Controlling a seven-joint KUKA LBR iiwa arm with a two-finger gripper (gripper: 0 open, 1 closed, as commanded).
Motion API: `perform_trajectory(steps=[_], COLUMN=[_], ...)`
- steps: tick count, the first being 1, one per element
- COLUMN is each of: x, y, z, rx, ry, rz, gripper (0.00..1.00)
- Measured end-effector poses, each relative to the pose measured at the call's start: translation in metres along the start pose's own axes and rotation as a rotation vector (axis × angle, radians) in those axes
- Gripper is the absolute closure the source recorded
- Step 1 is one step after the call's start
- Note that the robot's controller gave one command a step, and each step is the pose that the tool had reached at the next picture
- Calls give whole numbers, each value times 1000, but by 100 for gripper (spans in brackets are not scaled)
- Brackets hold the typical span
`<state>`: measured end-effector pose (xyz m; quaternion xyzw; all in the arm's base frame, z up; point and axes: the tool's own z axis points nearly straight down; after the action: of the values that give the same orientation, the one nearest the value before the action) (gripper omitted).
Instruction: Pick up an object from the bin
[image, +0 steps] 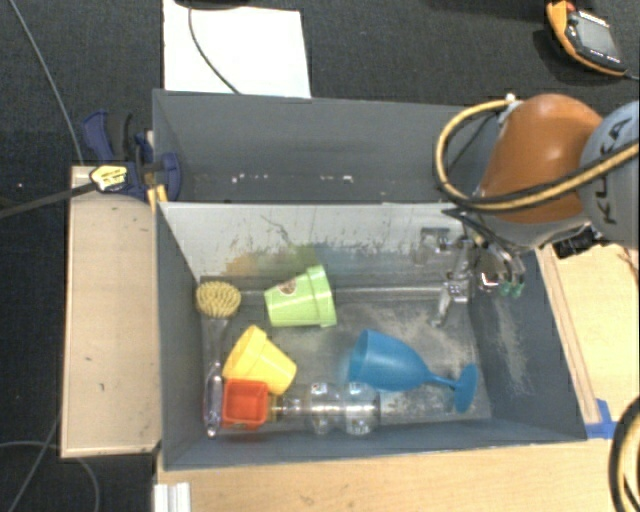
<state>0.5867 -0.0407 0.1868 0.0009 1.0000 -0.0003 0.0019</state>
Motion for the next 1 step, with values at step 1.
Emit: perform_trajectory(steps=[1], x=[0], y=[0], z=[0], rx=[0], ry=[0], rz=[0], gripper=[0])
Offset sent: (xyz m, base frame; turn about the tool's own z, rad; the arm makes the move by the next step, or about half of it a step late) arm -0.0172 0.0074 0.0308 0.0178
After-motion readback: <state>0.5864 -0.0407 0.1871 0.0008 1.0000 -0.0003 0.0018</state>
